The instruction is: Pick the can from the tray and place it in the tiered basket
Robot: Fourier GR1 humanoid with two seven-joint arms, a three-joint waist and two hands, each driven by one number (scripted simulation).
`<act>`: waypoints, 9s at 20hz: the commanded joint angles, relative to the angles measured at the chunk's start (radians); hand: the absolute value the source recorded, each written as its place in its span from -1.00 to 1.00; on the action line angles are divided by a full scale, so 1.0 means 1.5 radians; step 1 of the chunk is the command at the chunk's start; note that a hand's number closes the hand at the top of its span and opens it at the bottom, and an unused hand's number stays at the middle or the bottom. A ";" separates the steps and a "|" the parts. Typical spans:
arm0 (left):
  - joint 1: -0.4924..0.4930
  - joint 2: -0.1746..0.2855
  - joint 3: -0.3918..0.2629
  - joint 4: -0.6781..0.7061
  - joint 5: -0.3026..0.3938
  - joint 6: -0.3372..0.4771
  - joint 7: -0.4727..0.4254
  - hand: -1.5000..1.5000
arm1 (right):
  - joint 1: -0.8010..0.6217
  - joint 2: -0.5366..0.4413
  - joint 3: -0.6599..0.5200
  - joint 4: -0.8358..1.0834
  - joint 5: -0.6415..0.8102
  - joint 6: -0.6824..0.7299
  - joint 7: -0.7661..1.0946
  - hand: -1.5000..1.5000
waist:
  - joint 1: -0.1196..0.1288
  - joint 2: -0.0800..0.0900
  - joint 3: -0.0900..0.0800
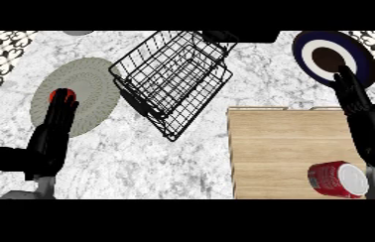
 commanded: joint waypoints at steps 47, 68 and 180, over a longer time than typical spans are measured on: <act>-0.046 0.016 0.018 0.003 -0.053 -0.127 0.185 0.00 | 0.203 -0.253 0.003 -0.444 0.380 0.434 0.171 -1.00 | -0.020 0.003 -0.012; -0.014 -0.049 0.050 -0.025 -0.132 -0.157 0.191 0.00 | 0.168 -0.128 0.073 -0.226 0.648 0.418 -0.006 1.00 | -0.023 0.002 -0.012; -0.040 -0.110 0.133 -0.021 -0.200 -0.207 0.236 0.00 | -0.687 0.308 0.138 0.353 0.745 -0.599 0.691 -1.00 | -0.032 -0.003 -0.012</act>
